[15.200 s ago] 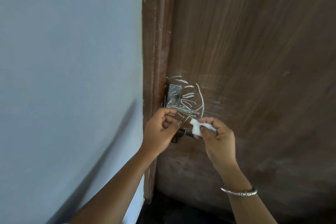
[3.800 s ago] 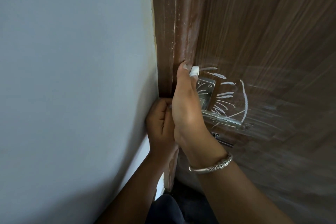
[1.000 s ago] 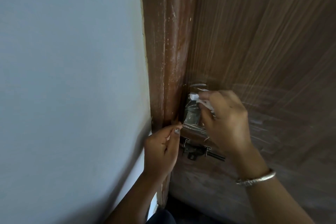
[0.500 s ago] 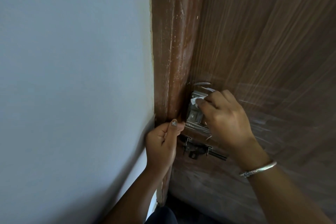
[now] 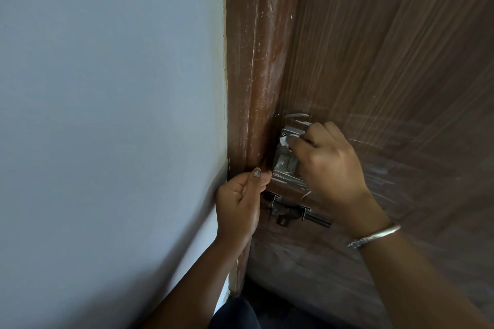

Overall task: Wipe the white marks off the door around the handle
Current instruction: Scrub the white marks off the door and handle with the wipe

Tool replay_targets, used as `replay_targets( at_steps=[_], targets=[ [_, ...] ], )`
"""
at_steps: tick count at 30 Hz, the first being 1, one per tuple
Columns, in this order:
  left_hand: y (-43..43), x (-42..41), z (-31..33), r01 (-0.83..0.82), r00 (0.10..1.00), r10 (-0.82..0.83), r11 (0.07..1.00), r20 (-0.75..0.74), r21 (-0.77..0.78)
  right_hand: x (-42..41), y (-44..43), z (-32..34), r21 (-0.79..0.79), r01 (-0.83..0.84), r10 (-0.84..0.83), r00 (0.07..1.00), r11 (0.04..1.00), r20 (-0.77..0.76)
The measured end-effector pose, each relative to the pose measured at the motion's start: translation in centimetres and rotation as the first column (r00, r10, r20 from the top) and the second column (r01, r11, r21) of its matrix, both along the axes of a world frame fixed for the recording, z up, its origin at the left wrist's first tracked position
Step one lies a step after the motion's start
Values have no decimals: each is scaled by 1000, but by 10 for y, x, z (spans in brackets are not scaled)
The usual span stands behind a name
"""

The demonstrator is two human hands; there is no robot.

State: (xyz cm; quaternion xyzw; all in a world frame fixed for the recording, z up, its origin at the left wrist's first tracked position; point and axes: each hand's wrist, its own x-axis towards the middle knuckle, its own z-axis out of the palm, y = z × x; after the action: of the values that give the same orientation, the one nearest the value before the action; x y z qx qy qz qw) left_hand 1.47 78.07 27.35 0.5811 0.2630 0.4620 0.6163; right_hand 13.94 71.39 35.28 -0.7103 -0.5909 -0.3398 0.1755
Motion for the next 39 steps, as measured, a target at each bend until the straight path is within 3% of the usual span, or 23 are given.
replay_targets(
  at_steps=[5, 11, 15, 19, 22, 26, 31, 34, 39],
  targets=[
    [0, -1, 1, 14, 1000, -14, 1000, -19, 3, -8, 5, -2, -46, -18, 17, 1000, 999, -25],
    [-1, -1, 3, 9, 1000, -8, 999, -30, 33, 0, -1, 4, -12, 118, -118, 984, 993, -130],
    [-3, -5, 5, 18, 999, -17, 999, -36, 36, -11, 5, -2, 6, 77, -75, 983, 997, -166],
    [-3, -6, 6, 25, 999, -23, 999, -37, 32, -5, 4, -4, -91, 90, -104, 982, 992, -155],
    [-3, -6, 4, 21, 999, -20, 999, -41, 24, -5, 4, -2, -51, 89, -97, 974, 995, -207],
    [-3, -7, 4, 23, 998, -21, 999, -51, 25, -15, 8, 3, 58, 78, -74, 995, 995, -66],
    [-2, -8, 3, 19, 998, -16, 999, -62, 47, -24, 9, 2, -80, 198, -181, 967, 977, 182],
    [-2, -8, 3, 25, 998, -22, 999, -61, 44, -21, 4, 2, -129, 244, -224, 963, 961, 153],
    [-1, -8, 2, 30, 998, -27, 999, -60, 44, -14, -6, 3, -49, 318, -313, 946, 947, 88]
  ],
)
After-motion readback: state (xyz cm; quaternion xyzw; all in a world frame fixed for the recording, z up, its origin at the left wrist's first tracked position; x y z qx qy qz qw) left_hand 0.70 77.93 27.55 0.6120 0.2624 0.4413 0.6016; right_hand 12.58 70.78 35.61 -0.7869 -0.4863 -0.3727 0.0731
